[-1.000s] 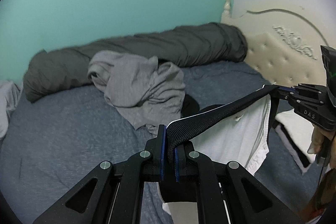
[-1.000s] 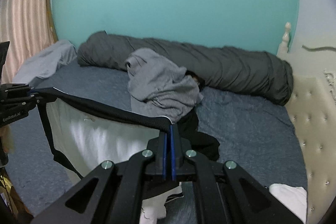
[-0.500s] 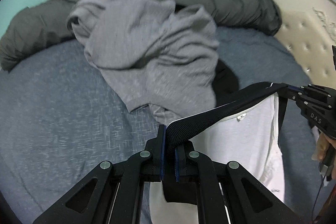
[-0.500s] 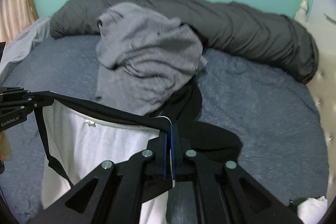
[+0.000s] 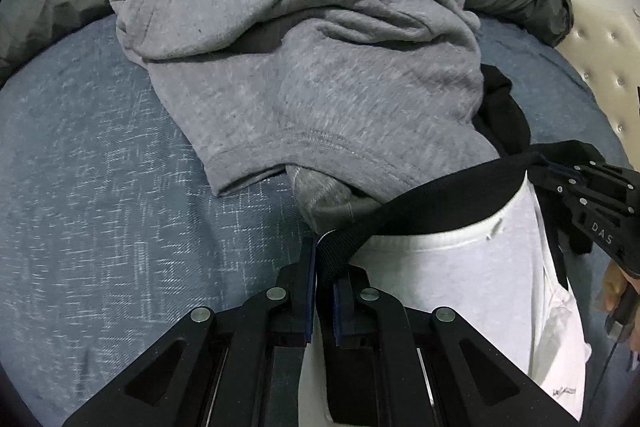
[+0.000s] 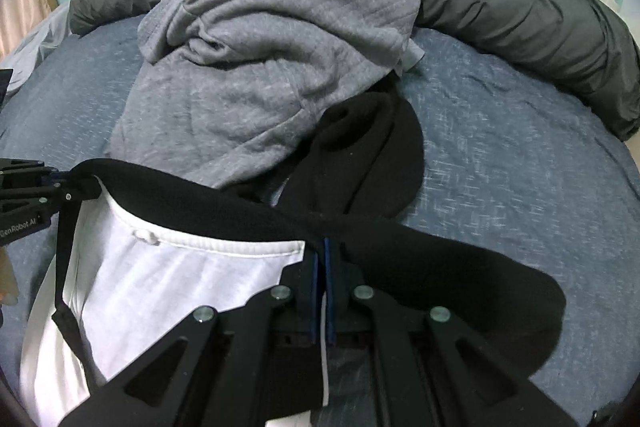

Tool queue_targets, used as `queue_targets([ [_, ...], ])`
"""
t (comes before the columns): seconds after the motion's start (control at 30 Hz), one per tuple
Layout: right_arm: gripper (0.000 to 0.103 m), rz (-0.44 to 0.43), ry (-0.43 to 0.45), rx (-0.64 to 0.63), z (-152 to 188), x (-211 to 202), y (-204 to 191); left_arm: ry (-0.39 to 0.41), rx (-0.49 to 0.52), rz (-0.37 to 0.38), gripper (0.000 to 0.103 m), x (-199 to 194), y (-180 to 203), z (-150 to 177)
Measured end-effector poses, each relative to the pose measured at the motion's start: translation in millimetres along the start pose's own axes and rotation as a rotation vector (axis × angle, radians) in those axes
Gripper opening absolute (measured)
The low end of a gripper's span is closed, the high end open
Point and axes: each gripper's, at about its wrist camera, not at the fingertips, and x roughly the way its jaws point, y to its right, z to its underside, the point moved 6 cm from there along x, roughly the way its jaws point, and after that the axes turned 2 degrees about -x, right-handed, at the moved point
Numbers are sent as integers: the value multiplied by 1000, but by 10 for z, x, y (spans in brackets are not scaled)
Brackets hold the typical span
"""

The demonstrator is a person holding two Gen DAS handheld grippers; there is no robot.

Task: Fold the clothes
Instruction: 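Lower the hanging white polo shirt onto the bed with both grippers, then open both grippers to release the polo shirt's collar onto the bed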

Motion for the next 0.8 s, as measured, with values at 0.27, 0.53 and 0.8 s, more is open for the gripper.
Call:
queue_targets([
  [0.27, 13, -62, 32, 51, 7, -52, 20, 28, -107, 79, 33, -182, -90, 45],
  [0.53, 53, -169, 165, 161, 158, -820, 185, 92, -211, 173, 62, -806, -305, 334],
  [0.8, 55, -269, 192, 321, 1126, -1314, 228, 106, -244, 178, 72, -1168, -477, 751],
])
